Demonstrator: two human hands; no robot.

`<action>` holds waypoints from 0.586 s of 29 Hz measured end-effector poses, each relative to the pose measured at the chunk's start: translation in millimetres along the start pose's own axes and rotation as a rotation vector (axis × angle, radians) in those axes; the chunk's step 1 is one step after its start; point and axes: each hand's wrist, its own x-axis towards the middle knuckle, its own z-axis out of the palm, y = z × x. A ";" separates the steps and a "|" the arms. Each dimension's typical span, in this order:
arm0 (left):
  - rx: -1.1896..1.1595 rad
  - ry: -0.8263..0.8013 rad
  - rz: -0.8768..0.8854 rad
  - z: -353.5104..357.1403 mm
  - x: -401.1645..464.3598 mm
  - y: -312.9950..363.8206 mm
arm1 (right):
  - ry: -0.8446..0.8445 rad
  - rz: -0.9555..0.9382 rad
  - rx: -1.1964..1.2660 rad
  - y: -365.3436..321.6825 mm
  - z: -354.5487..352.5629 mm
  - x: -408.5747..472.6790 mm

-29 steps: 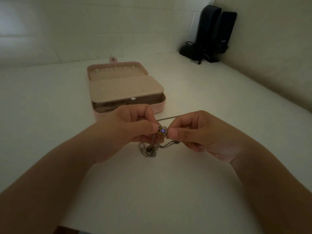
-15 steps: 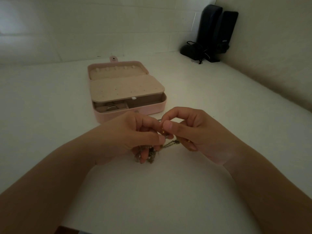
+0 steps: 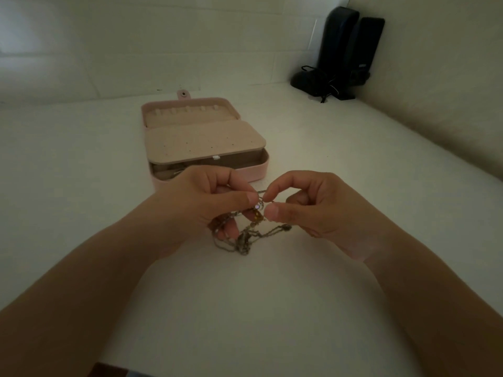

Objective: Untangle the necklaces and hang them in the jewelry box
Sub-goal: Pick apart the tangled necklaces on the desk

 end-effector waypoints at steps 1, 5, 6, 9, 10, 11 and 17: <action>-0.002 0.010 0.005 0.3 0.0 0.2 | 0.008 0.011 -0.008 0.1 -0.2 0.2; -0.025 -0.019 0.034 1.2 -1.2 1.5 | -0.024 0.051 -0.015 -0.1 1.2 0.0; -0.033 -0.039 0.035 1.7 -1.6 1.9 | -0.034 0.055 -0.006 0.0 2.2 -0.1; -0.060 -0.086 0.039 2.1 -2.3 2.0 | -0.026 0.052 0.026 -0.3 3.9 -0.1; -0.069 -0.092 0.044 1.4 -1.9 1.3 | -0.018 0.048 0.037 -0.2 3.1 -0.1; -0.076 -0.098 0.050 0.5 -1.5 0.2 | -0.016 0.045 0.045 -0.1 1.6 -0.2; -0.079 -0.179 0.074 -1.0 -0.2 -4.9 | -0.097 0.088 0.110 -1.9 -5.0 -1.8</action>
